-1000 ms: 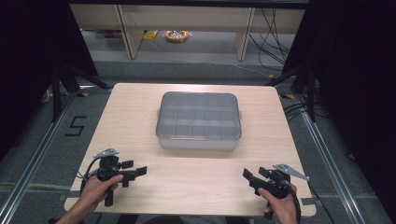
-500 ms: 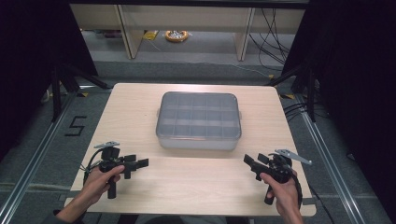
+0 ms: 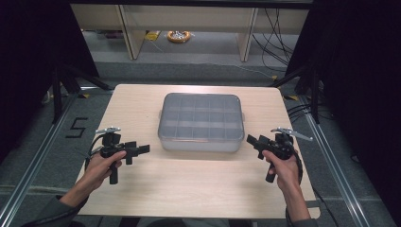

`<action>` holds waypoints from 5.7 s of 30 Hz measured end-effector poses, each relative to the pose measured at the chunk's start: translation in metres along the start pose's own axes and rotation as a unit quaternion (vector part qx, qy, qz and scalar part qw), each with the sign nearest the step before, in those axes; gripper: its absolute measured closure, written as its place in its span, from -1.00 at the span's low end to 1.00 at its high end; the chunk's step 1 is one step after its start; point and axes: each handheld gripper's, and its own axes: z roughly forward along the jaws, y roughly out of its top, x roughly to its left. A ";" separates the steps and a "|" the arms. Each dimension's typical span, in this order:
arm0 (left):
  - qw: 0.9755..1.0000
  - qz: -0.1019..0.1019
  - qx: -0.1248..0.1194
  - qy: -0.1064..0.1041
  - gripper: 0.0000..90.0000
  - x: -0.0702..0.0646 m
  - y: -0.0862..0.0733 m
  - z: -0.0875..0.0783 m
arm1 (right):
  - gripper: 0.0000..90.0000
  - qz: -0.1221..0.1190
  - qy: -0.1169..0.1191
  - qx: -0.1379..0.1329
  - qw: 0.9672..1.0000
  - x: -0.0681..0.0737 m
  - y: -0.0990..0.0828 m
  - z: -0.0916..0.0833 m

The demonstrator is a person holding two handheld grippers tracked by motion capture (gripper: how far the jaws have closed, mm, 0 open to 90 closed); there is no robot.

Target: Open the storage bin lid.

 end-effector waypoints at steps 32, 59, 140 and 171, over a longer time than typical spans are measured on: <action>0.999 -0.039 0.005 0.024 -0.43 0.020 0.082 0.082 | 0.05 0.041 -0.010 0.029 0.999 -0.017 0.048 0.087; 0.997 -0.042 0.021 0.062 0.06 0.019 0.096 0.116 | 0.17 0.091 -0.017 0.059 0.994 -0.008 0.048 0.111; 0.998 0.022 -0.058 -0.015 0.40 -0.057 0.048 0.026 | 0.42 0.063 0.018 -0.046 0.997 0.018 0.016 -0.007; 0.999 0.019 -0.030 -0.016 0.40 -0.049 -0.016 0.011 | 0.46 0.052 0.026 -0.045 0.997 0.029 -0.037 -0.027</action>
